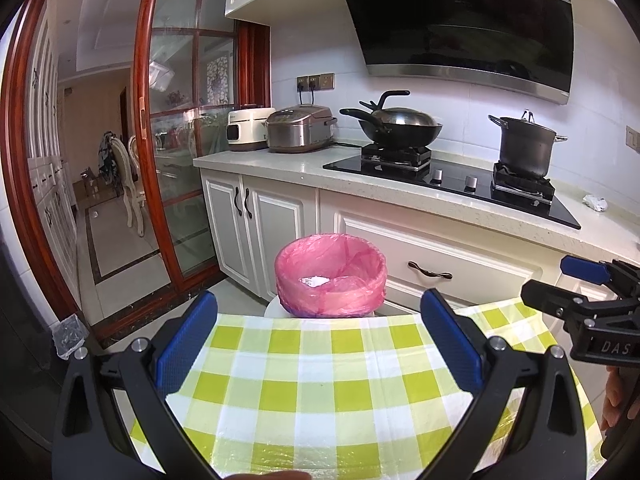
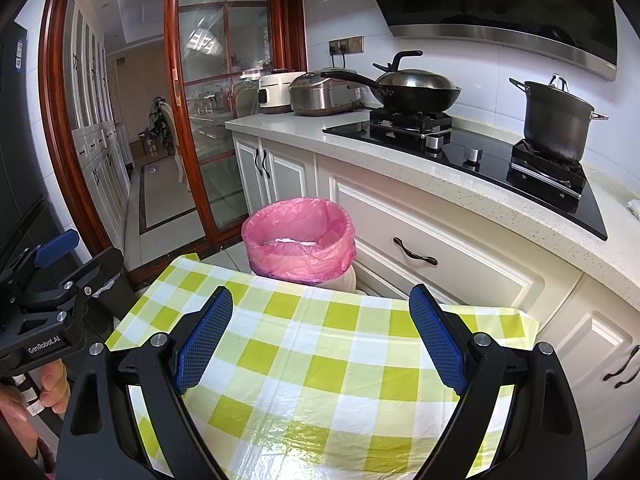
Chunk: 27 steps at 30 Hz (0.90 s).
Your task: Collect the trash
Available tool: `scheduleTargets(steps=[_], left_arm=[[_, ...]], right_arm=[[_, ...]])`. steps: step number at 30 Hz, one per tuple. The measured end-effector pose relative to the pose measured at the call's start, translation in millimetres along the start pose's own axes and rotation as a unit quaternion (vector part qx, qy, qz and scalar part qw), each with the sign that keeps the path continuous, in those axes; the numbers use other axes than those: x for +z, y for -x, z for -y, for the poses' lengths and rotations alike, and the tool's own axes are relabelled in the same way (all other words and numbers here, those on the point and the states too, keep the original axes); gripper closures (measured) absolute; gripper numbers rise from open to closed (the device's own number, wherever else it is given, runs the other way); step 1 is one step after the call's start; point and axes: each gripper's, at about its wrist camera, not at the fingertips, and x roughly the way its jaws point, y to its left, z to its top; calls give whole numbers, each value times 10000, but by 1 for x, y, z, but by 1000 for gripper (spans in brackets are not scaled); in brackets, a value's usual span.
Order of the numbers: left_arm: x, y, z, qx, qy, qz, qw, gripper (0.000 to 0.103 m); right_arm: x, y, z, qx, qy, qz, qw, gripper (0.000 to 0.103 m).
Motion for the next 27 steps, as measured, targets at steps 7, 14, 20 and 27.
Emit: scheduleTargets(steps=[7, 14, 20, 27], left_arm=[[4, 6, 3, 12, -30, 101, 9999, 5], [4, 5, 3, -45, 63, 85, 9999, 5], [4, 3, 2, -42, 113, 52, 9999, 5], [3, 1, 2, -27, 121, 9, 9999, 5]], right_arm=[[2, 4, 2, 0, 18, 43, 10000, 19], [1, 5, 3, -12, 12, 40, 10000, 19], [1, 5, 4, -13, 6, 35, 10000, 19], [-3, 6, 7, -6, -19, 42, 10000, 19]])
